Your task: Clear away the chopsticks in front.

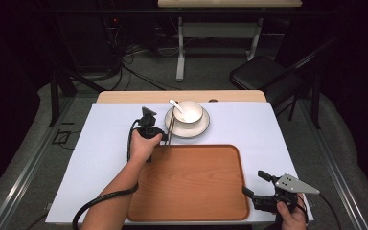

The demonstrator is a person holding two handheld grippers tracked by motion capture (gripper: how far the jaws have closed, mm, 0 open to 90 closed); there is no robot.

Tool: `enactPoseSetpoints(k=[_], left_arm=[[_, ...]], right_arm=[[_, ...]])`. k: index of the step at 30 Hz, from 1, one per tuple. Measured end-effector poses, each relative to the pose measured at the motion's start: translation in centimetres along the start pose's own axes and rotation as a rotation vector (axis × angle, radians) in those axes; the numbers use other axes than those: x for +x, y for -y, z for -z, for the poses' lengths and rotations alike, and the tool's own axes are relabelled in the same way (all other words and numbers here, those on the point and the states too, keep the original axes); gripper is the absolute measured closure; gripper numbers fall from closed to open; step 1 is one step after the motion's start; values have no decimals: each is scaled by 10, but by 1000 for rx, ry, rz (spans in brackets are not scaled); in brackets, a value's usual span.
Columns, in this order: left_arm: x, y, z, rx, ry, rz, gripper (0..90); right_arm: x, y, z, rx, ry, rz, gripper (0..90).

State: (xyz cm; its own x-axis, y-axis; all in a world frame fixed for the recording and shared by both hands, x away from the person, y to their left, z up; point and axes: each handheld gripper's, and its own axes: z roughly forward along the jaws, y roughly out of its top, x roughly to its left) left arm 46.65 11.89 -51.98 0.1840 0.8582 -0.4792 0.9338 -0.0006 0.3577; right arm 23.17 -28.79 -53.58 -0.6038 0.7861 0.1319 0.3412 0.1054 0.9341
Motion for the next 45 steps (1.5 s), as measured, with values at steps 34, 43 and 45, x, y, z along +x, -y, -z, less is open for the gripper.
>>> enactPoseSetpoints(k=[34,43,45], left_arm=[[46,58,64,-90,140,205,859],[60,108,92,-76,134,206,859],[63,119,97,-71,126,202,859]], right_arm=[[0,0,-1,2,-5,-5,146],[0,-1,-1,5,-4,-14,146],[0,-1,-2,5,-3,-14,146]])
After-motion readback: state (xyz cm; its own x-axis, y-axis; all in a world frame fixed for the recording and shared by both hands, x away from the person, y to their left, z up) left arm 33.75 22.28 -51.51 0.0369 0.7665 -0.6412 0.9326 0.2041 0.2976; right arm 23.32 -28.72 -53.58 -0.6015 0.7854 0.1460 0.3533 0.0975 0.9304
